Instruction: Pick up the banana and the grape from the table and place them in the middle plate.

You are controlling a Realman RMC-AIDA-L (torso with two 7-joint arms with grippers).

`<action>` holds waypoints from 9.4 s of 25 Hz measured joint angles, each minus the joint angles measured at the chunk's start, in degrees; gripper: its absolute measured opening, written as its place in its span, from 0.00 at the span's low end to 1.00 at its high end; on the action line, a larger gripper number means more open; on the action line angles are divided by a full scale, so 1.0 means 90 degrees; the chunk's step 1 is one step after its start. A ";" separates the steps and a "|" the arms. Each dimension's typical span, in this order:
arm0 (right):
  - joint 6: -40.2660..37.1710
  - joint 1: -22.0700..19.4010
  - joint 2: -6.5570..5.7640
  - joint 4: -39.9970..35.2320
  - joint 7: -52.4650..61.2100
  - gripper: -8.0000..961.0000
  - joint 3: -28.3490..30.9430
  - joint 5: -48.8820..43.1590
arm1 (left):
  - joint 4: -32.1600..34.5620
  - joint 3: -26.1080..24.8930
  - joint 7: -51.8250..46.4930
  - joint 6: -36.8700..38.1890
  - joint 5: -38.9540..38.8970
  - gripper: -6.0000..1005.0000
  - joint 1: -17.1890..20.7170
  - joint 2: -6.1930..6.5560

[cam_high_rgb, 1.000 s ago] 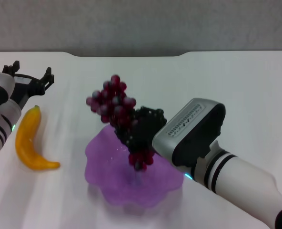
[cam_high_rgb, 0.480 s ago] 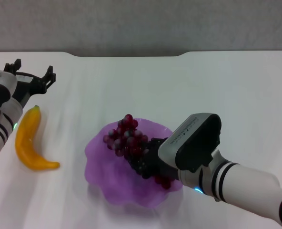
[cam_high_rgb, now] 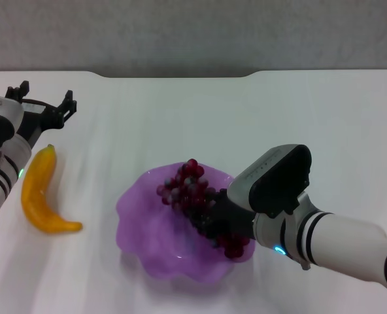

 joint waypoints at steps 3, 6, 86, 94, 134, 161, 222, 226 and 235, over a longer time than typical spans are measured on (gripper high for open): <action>-0.0029 0.0043 0.0000 0.0056 -0.0007 0.53 0.0049 0.0000 | 0.0000 -0.0009 0.0000 0.0004 0.0000 0.89 0.0000 0.0000; -0.0003 0.0175 -0.0001 0.0145 -0.0002 0.54 0.0074 0.0001 | 0.0000 -0.0025 0.0000 0.0005 0.0000 0.89 0.0000 0.0000; -0.7372 -0.0715 -0.0010 0.3738 0.3771 0.92 0.0060 -0.0249 | -0.4576 -0.3130 0.1188 -0.7122 0.0199 0.89 0.0610 0.0080; -0.7372 -0.0686 -0.0010 0.3784 0.3798 0.92 0.0049 -0.0247 | -0.5078 -0.3777 0.0673 -0.8130 0.1659 0.89 0.0725 0.0031; -0.7286 -0.0705 0.0000 0.3759 0.3751 0.92 -0.0009 -0.0257 | -0.2609 -0.3681 0.0439 -0.7944 0.2139 0.88 0.0009 0.0090; -0.7349 -0.0790 0.0010 0.3786 0.3753 0.92 0.0009 -0.0247 | -0.3223 -0.3379 0.0405 -0.8147 0.2138 0.47 0.0030 0.0038; -0.7321 -0.0808 0.0010 0.3857 0.3749 0.92 -0.0018 -0.0267 | -0.6853 0.0211 0.0291 -0.9140 0.1763 0.61 0.1240 -0.0019; -0.7322 -0.0779 0.0002 0.3857 0.3749 0.92 -0.0018 -0.0267 | -0.6958 0.0223 0.0151 -0.8799 0.2014 0.73 0.1345 -0.0019; -0.7318 -0.0763 -0.0010 0.3868 0.3749 0.92 0.0000 -0.0267 | -0.6953 0.0150 -0.0001 -0.6891 0.1990 0.89 0.1939 -0.0013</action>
